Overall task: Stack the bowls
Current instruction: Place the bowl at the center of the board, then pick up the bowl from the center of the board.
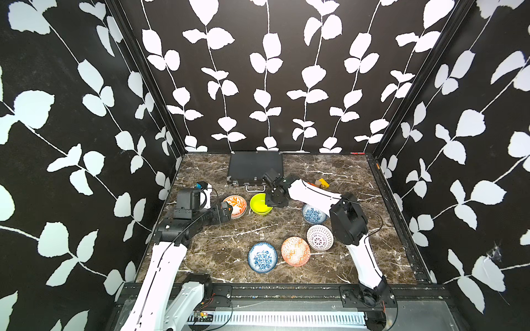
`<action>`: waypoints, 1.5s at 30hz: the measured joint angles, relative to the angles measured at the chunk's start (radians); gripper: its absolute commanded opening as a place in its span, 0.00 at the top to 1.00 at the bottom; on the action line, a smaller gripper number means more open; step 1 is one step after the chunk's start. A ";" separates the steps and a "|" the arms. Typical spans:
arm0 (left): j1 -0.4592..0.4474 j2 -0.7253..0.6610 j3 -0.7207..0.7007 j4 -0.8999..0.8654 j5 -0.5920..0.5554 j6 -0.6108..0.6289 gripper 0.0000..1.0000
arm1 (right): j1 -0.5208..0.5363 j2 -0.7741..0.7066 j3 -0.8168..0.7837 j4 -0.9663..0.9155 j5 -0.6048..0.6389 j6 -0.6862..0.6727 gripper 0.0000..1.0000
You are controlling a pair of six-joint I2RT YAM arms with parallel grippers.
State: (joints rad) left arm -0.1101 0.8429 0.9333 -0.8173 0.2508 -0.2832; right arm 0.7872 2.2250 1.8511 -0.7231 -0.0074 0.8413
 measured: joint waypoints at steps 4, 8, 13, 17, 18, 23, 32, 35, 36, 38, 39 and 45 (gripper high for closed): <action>0.000 0.000 0.000 0.000 0.002 0.000 0.01 | -0.003 -0.006 0.000 -0.014 0.018 0.000 0.54; 0.000 0.013 -0.002 0.001 0.014 0.000 0.01 | -0.018 -0.064 -0.026 -0.031 0.038 -0.008 0.53; 0.000 0.057 -0.007 0.008 0.044 0.000 0.01 | -0.095 -0.215 -0.079 -0.060 0.056 -0.033 0.51; 0.000 0.087 -0.011 0.012 0.071 0.000 0.02 | -0.195 -0.302 -0.094 -0.077 0.071 -0.068 0.50; 0.000 0.090 -0.013 0.016 0.077 0.000 0.02 | -0.219 -0.314 -0.101 -0.081 0.072 -0.077 0.50; -0.008 0.105 -0.019 0.024 0.101 0.000 0.01 | -0.330 -0.319 -0.164 -0.106 0.063 -0.121 0.50; -0.014 0.117 -0.020 0.024 0.103 0.000 0.02 | -0.420 -0.292 -0.203 -0.124 0.034 -0.179 0.52; -0.014 0.117 -0.020 0.024 0.100 0.000 0.01 | -0.431 -0.286 -0.217 -0.124 0.027 -0.189 0.54; -0.014 0.117 -0.020 0.024 0.100 0.000 0.01 | -0.433 -0.282 -0.218 -0.122 0.024 -0.192 0.55; -0.014 0.117 -0.020 0.024 0.099 0.000 0.01 | -0.435 -0.270 -0.220 -0.119 0.018 -0.198 0.58; -0.014 0.117 -0.020 0.024 0.098 0.000 0.01 | -0.436 -0.262 -0.220 -0.118 0.015 -0.199 0.59; -0.014 0.117 -0.020 0.024 0.096 0.000 0.01 | -0.436 -0.219 -0.220 -0.103 0.007 -0.202 0.69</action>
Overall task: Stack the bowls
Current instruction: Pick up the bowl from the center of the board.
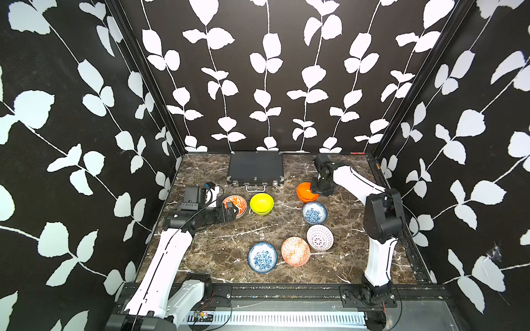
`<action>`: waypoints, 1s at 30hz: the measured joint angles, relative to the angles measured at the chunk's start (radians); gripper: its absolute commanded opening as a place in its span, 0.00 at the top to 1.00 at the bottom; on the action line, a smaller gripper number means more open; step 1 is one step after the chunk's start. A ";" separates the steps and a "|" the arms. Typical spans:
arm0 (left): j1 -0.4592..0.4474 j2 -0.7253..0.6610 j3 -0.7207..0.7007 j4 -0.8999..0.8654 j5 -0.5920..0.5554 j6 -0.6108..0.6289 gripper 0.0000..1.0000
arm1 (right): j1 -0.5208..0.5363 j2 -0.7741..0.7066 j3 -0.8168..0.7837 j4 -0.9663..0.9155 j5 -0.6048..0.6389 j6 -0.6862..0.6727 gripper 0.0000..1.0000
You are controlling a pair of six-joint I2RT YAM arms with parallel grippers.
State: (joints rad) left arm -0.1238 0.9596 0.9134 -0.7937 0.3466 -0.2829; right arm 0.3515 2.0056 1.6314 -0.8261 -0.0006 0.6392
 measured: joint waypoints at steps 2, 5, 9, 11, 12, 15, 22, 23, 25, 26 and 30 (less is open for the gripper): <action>0.000 -0.001 0.000 0.000 0.000 0.000 0.01 | -0.001 0.009 0.000 0.003 -0.001 0.000 0.70; 0.000 -0.003 0.000 0.000 -0.003 0.000 0.01 | -0.004 0.021 0.000 0.011 -0.004 0.001 0.71; 0.000 -0.004 0.000 0.000 -0.006 0.000 0.01 | -0.006 0.036 0.000 0.024 -0.011 0.004 0.75; 0.000 -0.004 0.000 0.000 -0.008 0.000 0.01 | -0.006 0.043 0.000 0.028 -0.012 0.005 0.78; 0.000 -0.004 0.000 0.000 -0.008 0.000 0.01 | -0.006 0.047 0.000 0.029 -0.013 0.006 0.80; 0.000 -0.004 0.000 0.000 -0.010 0.000 0.01 | -0.007 0.054 0.000 0.029 -0.012 0.010 0.87; 0.000 -0.004 0.000 0.000 -0.014 0.000 0.01 | -0.007 0.055 0.019 0.029 -0.031 0.029 1.00; 0.000 -0.004 0.000 0.000 -0.014 0.000 0.02 | -0.007 0.055 0.024 0.028 -0.035 0.030 1.00; 0.000 -0.004 0.000 0.000 -0.014 0.000 0.02 | -0.005 0.054 0.042 0.027 -0.041 0.034 1.00; 0.000 -0.004 0.000 0.000 -0.015 0.000 0.02 | -0.003 0.055 0.052 0.024 -0.042 0.034 1.00; 0.000 -0.004 0.000 0.000 -0.015 0.000 0.01 | 0.021 0.054 0.114 -0.006 -0.035 0.034 1.00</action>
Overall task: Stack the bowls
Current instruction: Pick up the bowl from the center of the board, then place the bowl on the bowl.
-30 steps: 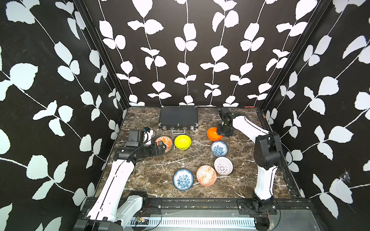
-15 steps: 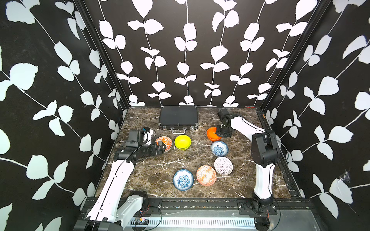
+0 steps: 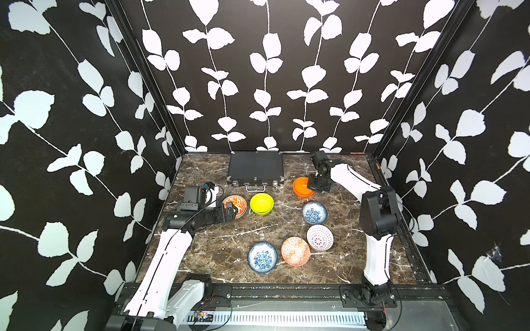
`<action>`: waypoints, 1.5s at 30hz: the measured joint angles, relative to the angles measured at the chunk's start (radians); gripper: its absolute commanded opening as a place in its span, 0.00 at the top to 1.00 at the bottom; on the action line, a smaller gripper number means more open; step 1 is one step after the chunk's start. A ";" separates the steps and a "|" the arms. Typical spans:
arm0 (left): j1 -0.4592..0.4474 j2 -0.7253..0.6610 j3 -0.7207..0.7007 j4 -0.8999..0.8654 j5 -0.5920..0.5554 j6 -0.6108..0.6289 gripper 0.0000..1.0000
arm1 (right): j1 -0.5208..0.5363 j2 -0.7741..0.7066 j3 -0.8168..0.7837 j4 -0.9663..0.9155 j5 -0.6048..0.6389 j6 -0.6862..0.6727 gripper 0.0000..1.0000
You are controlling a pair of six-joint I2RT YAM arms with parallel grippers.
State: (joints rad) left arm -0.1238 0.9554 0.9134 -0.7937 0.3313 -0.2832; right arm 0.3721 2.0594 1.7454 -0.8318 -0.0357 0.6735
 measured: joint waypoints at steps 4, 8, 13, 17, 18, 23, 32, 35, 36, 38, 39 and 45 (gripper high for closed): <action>0.000 0.000 0.000 0.000 -0.001 0.000 0.01 | 0.060 -0.004 0.051 -0.016 0.011 0.001 1.00; 0.000 -0.006 0.000 0.000 -0.003 0.000 0.01 | 0.153 -0.004 0.108 -0.044 0.023 0.008 1.00; 0.000 -0.023 0.000 -0.001 -0.017 0.000 0.01 | 0.261 0.000 0.210 -0.083 0.031 0.015 1.00; 0.000 -0.041 0.000 -0.001 -0.027 0.000 0.02 | 0.323 0.011 0.260 -0.094 0.032 0.021 1.00; 0.000 -0.048 0.000 -0.001 -0.030 0.000 0.01 | 0.332 0.016 0.266 -0.097 0.032 0.023 1.00; 0.000 -0.090 0.000 -0.001 -0.035 0.000 0.01 | 0.362 0.077 0.291 -0.109 0.032 0.033 1.00; 0.000 -0.099 0.000 -0.001 -0.037 0.000 0.01 | 0.394 0.162 0.296 -0.118 0.032 0.043 1.00; 0.000 -0.099 0.000 -0.001 -0.037 0.000 0.01 | 0.400 0.165 0.298 -0.118 0.032 0.046 1.00; 0.000 -0.099 0.000 -0.001 -0.037 0.000 0.01 | 0.401 0.165 0.300 -0.117 0.032 0.047 1.00; 0.000 -0.099 0.000 -0.001 -0.037 0.000 0.02 | 0.402 0.169 0.311 -0.120 0.033 0.048 1.00; 0.000 -0.099 0.000 -0.001 -0.037 0.000 0.02 | 0.403 0.174 0.318 -0.119 0.035 0.048 1.00; 0.000 -0.099 0.000 -0.001 -0.037 0.000 0.01 | 0.406 0.211 0.346 -0.120 0.045 0.048 1.00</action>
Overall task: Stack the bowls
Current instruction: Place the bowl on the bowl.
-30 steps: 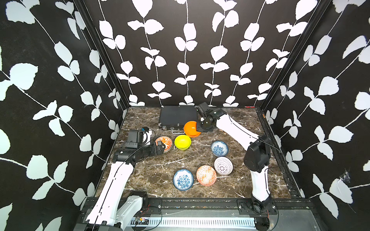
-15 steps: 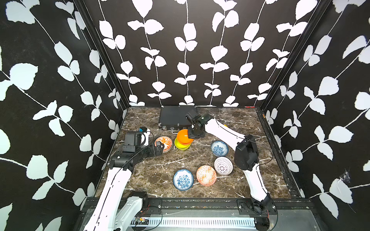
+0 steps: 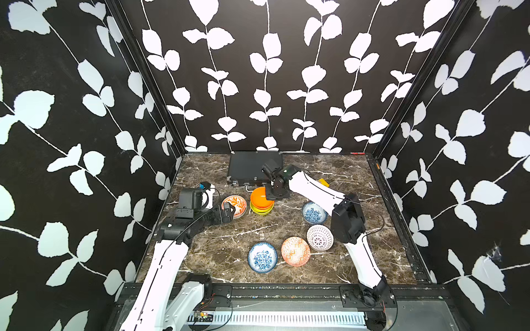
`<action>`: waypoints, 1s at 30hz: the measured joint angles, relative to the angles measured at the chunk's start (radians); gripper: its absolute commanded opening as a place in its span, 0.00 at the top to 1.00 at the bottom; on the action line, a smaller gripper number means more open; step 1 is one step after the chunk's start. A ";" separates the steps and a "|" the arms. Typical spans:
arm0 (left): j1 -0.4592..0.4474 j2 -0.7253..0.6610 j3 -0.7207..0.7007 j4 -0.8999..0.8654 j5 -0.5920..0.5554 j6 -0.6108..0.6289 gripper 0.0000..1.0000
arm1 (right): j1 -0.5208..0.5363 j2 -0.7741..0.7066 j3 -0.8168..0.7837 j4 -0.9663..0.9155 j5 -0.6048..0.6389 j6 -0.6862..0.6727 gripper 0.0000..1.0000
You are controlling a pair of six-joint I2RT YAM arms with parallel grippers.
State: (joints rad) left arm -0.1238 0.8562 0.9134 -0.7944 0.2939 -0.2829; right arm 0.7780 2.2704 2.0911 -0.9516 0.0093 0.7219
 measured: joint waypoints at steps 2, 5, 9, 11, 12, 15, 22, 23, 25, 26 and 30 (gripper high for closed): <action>0.000 0.000 0.000 0.000 0.000 0.000 0.01 | 0.001 0.012 0.001 -0.001 0.003 0.000 1.00; 0.000 0.000 0.000 0.000 0.000 0.000 0.01 | 0.004 0.024 0.001 -0.005 0.010 0.000 1.00; 0.000 0.000 0.000 0.000 0.000 0.000 0.01 | 0.010 0.025 0.003 -0.004 0.016 0.000 1.00; 0.000 0.000 0.000 0.000 0.000 0.000 0.01 | 0.012 0.025 0.003 -0.004 0.017 0.000 1.00; 0.000 0.000 0.000 0.000 -0.001 0.000 0.01 | 0.013 0.025 0.003 -0.004 0.018 0.000 1.00; 0.000 0.000 0.000 0.000 -0.003 0.000 0.01 | 0.015 0.032 0.014 -0.009 0.018 0.000 1.00; 0.000 0.000 0.000 0.000 -0.003 0.000 0.01 | 0.016 0.042 0.033 -0.011 0.021 -0.002 0.74; 0.000 -0.001 0.000 0.000 -0.003 0.000 0.01 | 0.016 0.042 0.038 -0.011 0.021 0.000 0.71; 0.000 -0.003 0.000 0.000 -0.005 0.000 0.02 | 0.017 0.042 0.047 -0.011 0.025 -0.003 0.67; 0.000 -0.005 0.000 0.000 -0.005 0.000 0.01 | 0.017 0.042 0.050 -0.011 0.026 -0.004 0.65; 0.000 -0.014 0.000 0.000 -0.007 0.000 0.01 | 0.021 0.042 0.054 -0.014 0.040 -0.005 0.60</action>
State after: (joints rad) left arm -0.1238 0.8421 0.9134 -0.7944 0.2867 -0.2829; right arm 0.7990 2.3123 2.1448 -0.9657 0.0494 0.7166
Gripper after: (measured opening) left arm 0.986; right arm 0.383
